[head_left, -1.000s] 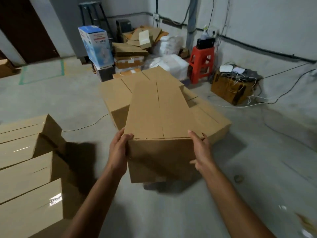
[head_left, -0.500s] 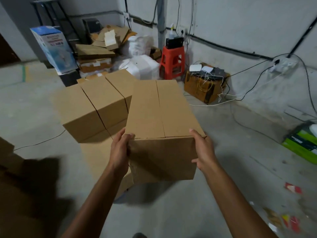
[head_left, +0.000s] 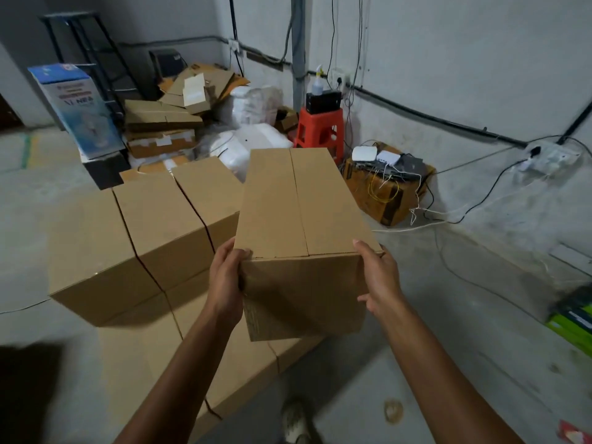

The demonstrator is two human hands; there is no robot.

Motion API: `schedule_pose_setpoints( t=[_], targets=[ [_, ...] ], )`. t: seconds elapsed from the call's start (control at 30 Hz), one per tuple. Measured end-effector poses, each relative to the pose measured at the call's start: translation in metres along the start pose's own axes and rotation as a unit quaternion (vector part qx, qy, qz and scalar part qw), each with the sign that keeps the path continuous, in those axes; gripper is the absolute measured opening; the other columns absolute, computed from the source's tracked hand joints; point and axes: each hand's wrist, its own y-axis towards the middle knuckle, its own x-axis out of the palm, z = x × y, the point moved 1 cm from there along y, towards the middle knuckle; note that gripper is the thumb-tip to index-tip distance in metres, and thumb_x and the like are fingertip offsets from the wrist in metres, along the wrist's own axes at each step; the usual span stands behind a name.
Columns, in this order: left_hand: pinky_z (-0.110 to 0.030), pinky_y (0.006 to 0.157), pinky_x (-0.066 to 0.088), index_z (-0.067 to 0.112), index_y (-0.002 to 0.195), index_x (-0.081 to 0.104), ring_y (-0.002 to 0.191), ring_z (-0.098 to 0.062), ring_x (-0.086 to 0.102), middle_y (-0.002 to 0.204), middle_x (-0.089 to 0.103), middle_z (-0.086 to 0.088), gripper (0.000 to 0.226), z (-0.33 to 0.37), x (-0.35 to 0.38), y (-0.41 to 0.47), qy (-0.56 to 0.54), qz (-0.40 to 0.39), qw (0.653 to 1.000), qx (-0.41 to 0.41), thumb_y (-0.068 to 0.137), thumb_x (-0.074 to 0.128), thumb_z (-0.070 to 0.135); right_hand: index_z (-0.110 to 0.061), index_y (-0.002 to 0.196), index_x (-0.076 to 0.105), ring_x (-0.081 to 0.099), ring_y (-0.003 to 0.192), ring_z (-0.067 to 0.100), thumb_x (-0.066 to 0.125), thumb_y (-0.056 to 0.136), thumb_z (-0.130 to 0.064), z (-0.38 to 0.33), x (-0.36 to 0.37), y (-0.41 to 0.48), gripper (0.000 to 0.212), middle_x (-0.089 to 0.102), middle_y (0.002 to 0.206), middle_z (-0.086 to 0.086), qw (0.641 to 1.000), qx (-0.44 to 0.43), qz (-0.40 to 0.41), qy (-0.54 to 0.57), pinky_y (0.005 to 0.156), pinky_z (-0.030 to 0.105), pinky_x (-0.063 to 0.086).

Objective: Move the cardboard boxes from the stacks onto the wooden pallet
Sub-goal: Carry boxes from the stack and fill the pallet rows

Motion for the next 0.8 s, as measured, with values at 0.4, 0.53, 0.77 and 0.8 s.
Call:
schedule_pose_setpoints(
  t=[0.4, 0.53, 0.77, 0.8],
  targets=[
    [-0.051, 0.101, 0.047, 0.020, 0.130, 0.054, 0.117, -0.029, 0.057, 0.126, 0.060, -0.008, 0.034, 0.008, 0.075, 0.177, -0.008, 0.048, 0.998, -0.028, 0.096, 0.056, 0.019, -0.018, 0.147, 0.045, 0.044, 0.136, 0.035, 0.066, 0.095, -0.039, -0.093, 0.076, 0.187, 0.060, 0.050, 0.147, 0.009, 0.996, -0.008, -0.076, -0.037, 0.108, 0.065, 0.039],
    [-0.049, 0.104, 0.040, 0.023, 0.131, 0.051, 0.118, -0.028, 0.053, 0.129, 0.056, -0.006, 0.036, -0.004, 0.101, 0.225, -0.013, 0.058, 0.997, -0.041, 0.096, 0.056, 0.018, -0.021, 0.146, 0.048, 0.046, 0.136, 0.034, 0.068, 0.093, -0.041, -0.111, 0.098, 0.261, 0.059, 0.053, 0.145, 0.005, 0.993, -0.012, -0.106, -0.057, 0.109, 0.066, 0.037],
    [-0.049, 0.108, 0.038, 0.025, 0.135, 0.051, 0.121, -0.031, 0.052, 0.133, 0.056, -0.008, 0.064, -0.026, 0.166, 0.320, -0.017, 0.109, 0.992, -0.060, 0.074, 0.068, 0.034, -0.019, 0.137, 0.054, 0.051, 0.116, 0.024, 0.066, 0.096, -0.035, -0.143, 0.134, 0.410, 0.046, 0.053, 0.096, -0.016, 0.977, 0.010, -0.194, -0.087, 0.109, 0.058, 0.039],
    [-0.047, 0.106, 0.039, 0.025, 0.133, 0.052, 0.122, -0.030, 0.052, 0.132, 0.058, -0.007, 0.059, -0.032, 0.175, 0.335, -0.018, 0.117, 0.991, -0.059, 0.077, 0.067, 0.032, -0.022, 0.135, 0.055, 0.051, 0.111, 0.022, 0.066, 0.096, -0.034, -0.147, 0.139, 0.431, 0.042, 0.053, 0.095, -0.017, 0.974, 0.012, -0.205, -0.093, 0.108, 0.057, 0.040]
  ],
)
